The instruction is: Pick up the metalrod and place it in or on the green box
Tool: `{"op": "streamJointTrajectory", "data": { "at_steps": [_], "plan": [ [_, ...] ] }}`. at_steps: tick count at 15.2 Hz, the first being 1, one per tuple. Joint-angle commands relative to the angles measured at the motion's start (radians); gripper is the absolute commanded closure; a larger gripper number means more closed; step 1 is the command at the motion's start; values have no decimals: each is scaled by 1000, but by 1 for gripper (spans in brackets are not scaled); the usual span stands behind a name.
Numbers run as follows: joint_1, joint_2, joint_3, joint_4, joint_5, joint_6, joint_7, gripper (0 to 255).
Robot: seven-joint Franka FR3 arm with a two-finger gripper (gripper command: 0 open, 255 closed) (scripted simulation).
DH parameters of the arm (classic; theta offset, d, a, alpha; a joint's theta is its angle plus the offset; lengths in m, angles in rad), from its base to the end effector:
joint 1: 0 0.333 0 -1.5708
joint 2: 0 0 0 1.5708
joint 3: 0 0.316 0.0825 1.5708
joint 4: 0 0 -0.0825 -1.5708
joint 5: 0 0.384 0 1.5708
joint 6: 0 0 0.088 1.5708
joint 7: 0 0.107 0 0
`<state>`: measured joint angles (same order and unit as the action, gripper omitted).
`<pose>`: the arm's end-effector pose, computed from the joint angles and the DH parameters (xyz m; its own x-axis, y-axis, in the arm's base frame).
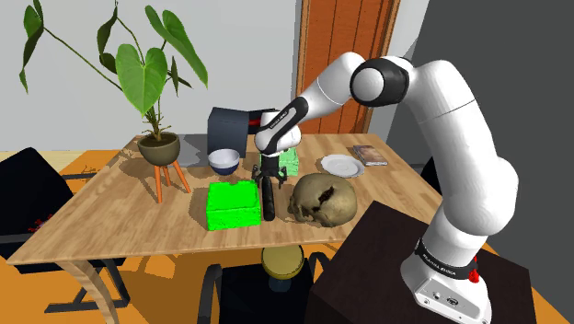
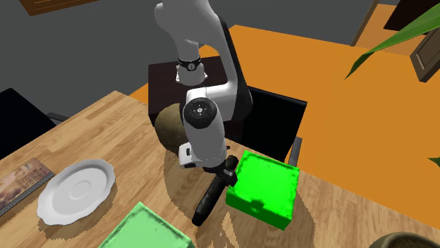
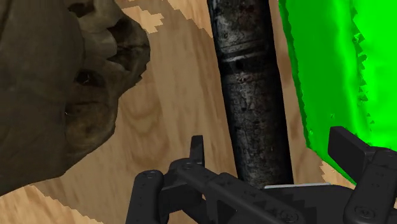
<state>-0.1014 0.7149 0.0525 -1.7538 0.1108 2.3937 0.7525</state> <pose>0.6524 -0.0333 0.1560 0.6197 -0.7742 -0.1287 -0.7822 -0.6227 -0.0207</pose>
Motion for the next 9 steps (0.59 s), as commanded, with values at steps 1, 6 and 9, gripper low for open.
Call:
{"op": "streamJointTrajectory", "data": {
  "at_steps": [1, 6, 9],
  "plan": [
    [0, 53, 0, 30, 7, 34, 7, 0],
    [9, 106, -4, 44, 15, 73, 2, 0],
    [13, 123, -7, 49, 19, 84, 0, 0]
  ]
}}
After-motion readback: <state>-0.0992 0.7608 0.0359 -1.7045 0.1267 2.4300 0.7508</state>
